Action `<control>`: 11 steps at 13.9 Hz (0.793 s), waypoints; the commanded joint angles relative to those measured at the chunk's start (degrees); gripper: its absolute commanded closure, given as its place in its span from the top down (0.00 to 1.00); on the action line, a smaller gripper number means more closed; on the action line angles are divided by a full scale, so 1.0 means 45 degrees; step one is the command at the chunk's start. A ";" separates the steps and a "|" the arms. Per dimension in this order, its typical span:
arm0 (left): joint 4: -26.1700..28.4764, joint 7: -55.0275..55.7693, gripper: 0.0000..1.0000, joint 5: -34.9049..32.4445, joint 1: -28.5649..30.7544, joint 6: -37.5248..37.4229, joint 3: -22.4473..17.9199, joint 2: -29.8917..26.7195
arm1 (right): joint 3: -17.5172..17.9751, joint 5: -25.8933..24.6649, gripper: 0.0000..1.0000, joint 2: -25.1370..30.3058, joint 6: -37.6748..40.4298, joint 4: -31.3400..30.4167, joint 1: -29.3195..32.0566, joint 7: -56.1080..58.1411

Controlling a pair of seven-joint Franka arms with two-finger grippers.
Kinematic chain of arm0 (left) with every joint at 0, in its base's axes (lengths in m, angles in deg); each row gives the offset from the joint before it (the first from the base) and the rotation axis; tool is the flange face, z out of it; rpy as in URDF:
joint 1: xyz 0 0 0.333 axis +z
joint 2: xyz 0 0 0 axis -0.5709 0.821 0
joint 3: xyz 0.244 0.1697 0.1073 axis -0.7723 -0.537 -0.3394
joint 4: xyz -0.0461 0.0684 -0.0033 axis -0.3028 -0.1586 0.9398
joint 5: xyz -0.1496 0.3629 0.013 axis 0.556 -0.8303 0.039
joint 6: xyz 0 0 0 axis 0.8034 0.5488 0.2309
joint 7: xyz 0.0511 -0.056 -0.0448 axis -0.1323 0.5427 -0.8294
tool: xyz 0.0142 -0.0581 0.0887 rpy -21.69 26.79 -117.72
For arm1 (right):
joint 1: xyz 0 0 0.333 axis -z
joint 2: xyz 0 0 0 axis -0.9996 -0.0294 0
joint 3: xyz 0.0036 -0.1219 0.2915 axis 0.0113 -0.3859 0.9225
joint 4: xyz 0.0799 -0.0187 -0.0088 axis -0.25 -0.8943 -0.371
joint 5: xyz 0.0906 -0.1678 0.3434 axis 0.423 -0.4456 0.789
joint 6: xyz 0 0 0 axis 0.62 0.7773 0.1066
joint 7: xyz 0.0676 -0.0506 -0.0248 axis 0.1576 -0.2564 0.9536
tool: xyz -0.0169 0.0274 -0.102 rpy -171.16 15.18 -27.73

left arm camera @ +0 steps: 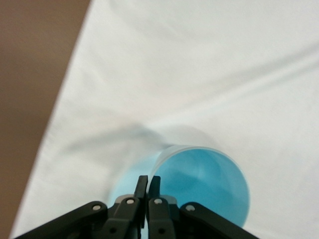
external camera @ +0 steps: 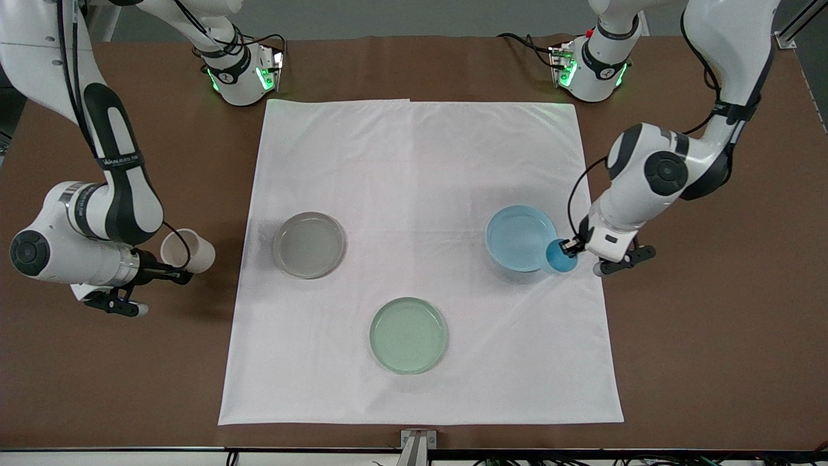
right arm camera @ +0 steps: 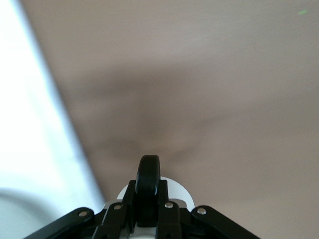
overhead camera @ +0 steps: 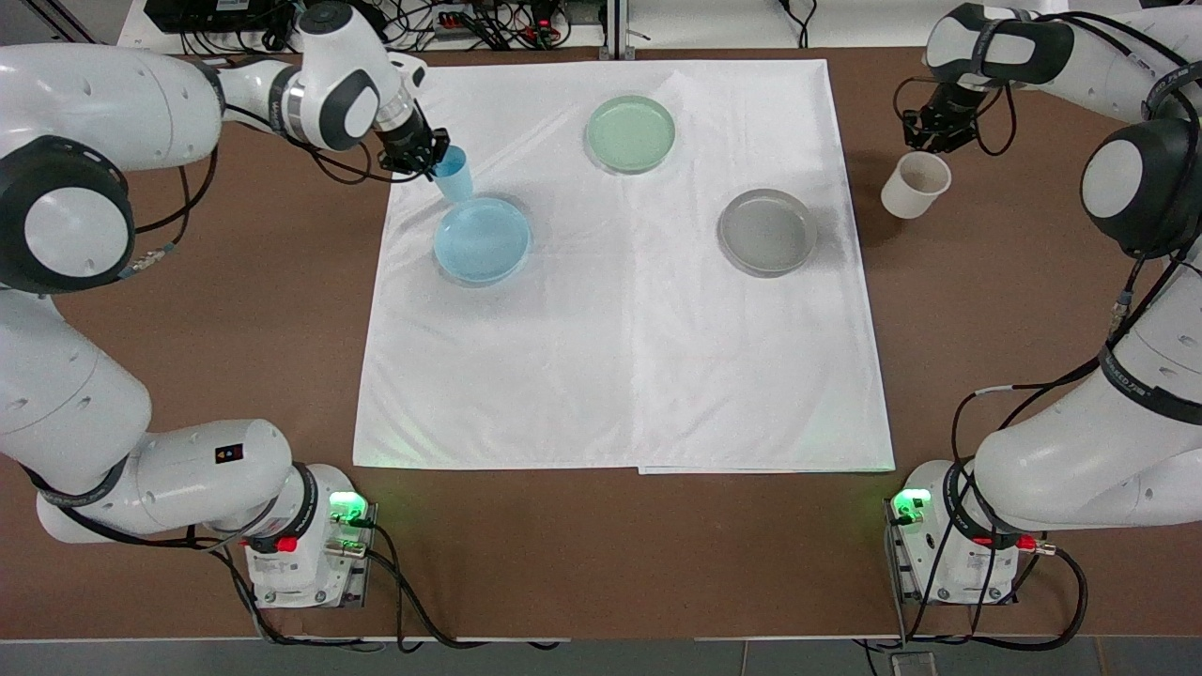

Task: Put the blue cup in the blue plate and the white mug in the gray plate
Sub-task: 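Carry the mug to the gray plate while the left gripper lowers the cup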

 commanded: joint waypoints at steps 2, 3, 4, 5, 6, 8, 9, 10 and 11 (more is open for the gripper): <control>-0.0435 0.1919 0.00 -0.0139 -0.1234 -0.0078 -0.0044 0.0812 | 0.0847 0.0827 0.00 0.1163 -0.0028 -0.1143 -0.1066 -0.2645; -0.0377 0.2097 0.00 -0.0158 -0.1526 -0.0077 -0.0082 0.0872 | 0.0868 0.0850 0.00 0.1396 -0.0260 -0.1455 -0.1513 -0.3190; -0.0299 0.2156 0.00 -0.0313 -0.1703 -0.0077 -0.0122 0.0950 | 0.0848 0.0850 0.00 0.1534 -0.0533 -0.1767 -0.1943 -0.3679; -0.0260 0.2196 0.00 -0.0566 -0.1647 -0.0077 -0.0122 0.1009 | 0.0848 0.0850 0.00 0.1612 -0.0729 -0.1983 -0.2237 -0.4090; -0.0221 0.2196 0.01 -0.0820 -0.1569 -0.0097 -0.0122 0.1029 | 0.0848 0.0850 0.00 0.1613 -0.0963 -0.2159 -0.2549 -0.4384; -0.0220 0.2196 0.01 -0.0978 -0.1549 -0.0155 -0.0141 0.1049 | 0.0829 0.0830 0.00 0.1613 -0.1898 -0.2783 -0.3078 -0.4699; -0.0220 0.2196 0.03 -0.0979 -0.1549 -0.0175 -0.0141 0.1029 | 0.0848 0.0830 0.00 0.1555 -0.2503 -0.3115 -0.3176 -0.4699; -0.0182 0.2196 0.07 -0.0979 -0.1530 -0.0233 -0.0161 0.0971 | 0.0848 0.0830 0.00 0.1497 -0.3011 -0.3369 -0.3332 -0.4680; -0.0046 0.2196 0.10 -0.0998 -0.1529 -0.0388 -0.0180 0.0932 | 0.0829 0.0830 0.00 0.1477 -0.3268 -0.3449 -0.3585 -0.4699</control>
